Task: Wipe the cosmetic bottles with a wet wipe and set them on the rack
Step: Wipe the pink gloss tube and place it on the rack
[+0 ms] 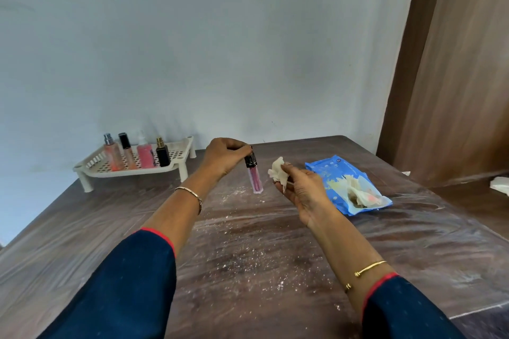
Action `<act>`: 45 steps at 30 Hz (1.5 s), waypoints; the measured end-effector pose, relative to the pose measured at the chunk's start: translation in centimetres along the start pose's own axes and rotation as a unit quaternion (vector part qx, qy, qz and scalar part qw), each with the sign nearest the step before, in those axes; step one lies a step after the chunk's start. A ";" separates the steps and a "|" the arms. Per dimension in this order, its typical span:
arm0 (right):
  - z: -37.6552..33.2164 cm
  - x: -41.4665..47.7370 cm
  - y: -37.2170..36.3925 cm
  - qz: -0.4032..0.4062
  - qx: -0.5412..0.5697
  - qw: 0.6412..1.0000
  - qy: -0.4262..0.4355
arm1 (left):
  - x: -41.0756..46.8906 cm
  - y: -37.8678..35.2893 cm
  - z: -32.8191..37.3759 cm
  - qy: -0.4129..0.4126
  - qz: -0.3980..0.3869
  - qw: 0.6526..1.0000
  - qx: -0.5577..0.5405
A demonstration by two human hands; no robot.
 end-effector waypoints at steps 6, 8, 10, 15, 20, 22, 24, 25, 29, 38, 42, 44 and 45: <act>0.3 -4.1 -2.3 -0.032 0.045 0.998 0.022 | -6.6 3.1 0.0 -0.049 -0.044 0.997 0.031; 0.5 -5.7 -2.7 -0.036 0.061 0.997 0.026 | -8.7 3.9 -0.5 -0.054 -0.058 0.996 0.041; 0.7 -7.1 -2.8 -0.033 0.064 0.997 0.030 | -10.8 4.5 -1.0 -0.060 -0.067 0.994 0.060; 1.3 -10.0 -2.4 -0.042 0.075 0.995 0.042 | -14.8 5.3 -2.8 -0.064 -0.069 0.993 0.077; 0.2 -12.9 -3.2 -0.120 -0.006 0.988 0.096 | -16.6 5.7 -3.9 -0.065 -0.046 0.995 0.062; -0.6 -13.7 -3.6 -0.131 -0.055 0.980 0.141 | -16.9 5.7 -4.1 -0.070 -0.037 0.995 0.059; -1.4 -14.3 -4.1 -0.146 -0.112 0.964 0.190 | -17.0 5.5 -3.9 -0.081 -0.034 0.994 0.060; -1.8 -14.6 -4.4 -0.155 -0.144 0.954 0.213 | -17.0 5.4 -3.9 -0.083 -0.033 0.994 0.058; -2.8 -15.1 -6.0 -0.185 -0.324 0.869 0.325 | -16.9 5.0 -3.9 -0.078 -0.033 0.995 0.046; -2.7 -17.1 -9.2 -0.244 -0.566 0.625 0.479 | -16.8 5.3 -4.7 -0.059 -0.062 0.996 0.012; -3.1 -17.5 -9.4 -0.233 -0.567 0.617 0.494 | -16.6 5.1 -4.8 -0.046 -0.091 0.995 0.007; -3.2 -17.5 -9.5 -0.231 -0.560 0.623 0.495 | -16.5 5.5 -4.4 -0.055 -0.071 0.996 0.010; -3.2 -17.5 -9.6 -0.232 -0.555 0.626 0.496 | -16.5 5.8 -4.1 -0.065 -0.052 0.996 0.011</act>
Point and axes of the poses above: each hand's wrist, its own x-axis towards the middle knuckle, its own y-axis out of the back of the hand, z = x × y, the point moved 8 cm from there along x, towards the middle knuckle, and after that the axes turned 8 degrees about y, right-handed, at the moved point
